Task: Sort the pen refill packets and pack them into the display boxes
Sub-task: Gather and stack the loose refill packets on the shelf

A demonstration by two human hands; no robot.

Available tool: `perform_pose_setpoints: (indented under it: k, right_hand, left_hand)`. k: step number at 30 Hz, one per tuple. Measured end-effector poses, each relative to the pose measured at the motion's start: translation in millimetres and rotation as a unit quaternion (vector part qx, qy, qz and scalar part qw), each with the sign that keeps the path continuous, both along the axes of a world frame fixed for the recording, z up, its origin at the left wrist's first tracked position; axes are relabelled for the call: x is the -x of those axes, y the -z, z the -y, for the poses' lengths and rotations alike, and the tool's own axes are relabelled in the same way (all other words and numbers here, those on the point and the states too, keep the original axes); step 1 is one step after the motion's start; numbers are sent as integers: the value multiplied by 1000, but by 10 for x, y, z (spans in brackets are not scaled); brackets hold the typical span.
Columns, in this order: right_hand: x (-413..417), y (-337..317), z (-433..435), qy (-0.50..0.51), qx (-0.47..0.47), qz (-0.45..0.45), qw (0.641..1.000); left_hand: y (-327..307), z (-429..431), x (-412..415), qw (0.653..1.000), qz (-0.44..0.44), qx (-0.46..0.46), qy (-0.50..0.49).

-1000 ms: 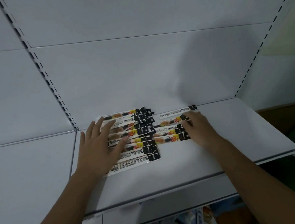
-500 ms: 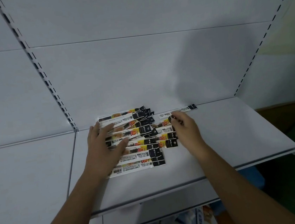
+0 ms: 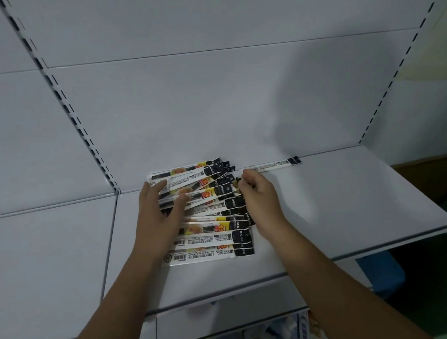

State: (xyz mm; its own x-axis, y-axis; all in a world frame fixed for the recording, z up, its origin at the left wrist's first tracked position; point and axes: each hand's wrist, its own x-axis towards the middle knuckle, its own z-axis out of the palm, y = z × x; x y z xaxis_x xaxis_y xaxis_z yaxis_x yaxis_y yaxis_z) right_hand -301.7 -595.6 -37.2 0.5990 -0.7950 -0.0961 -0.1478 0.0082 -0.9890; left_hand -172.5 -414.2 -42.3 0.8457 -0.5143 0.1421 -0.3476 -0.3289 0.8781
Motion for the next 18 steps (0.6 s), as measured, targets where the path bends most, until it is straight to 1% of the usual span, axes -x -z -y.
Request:
perform_pose_setpoints:
  k: [3,5,7,8,10,11,16,18]
  right_hand:
    - [18,-23,-24,-10,2,21,1000]
    - [74,-18,23,-6,27,30,999]
    - [126,1,96,9,67,17,998]
    - [137,-16,109,11,72,8,997]
    - [115,-67,63,-1,70,-15,997]
    - [88,-94,9,-15,64,-13,998]
    - [-34,-42,-202,-65,34,31,997]
    - [-1,-14,-31,-58,78,27,995]
  left_hand:
    - [10,19,14,1000,9,-1,-12]
    - [10,-13,8,1000,-4,4,-30]
    - [52,-57,-27,999,-11,22,-34]
    - [71,-69,-42,999,-11,29,-33]
    - [97,-56,-50,999,-21,36,-32]
    - [93,-32,-44,999,-26,37,-31]
    - [31,40,0,999,-26,40,-13]
    - [25,19,11,999,-29,40,-10]
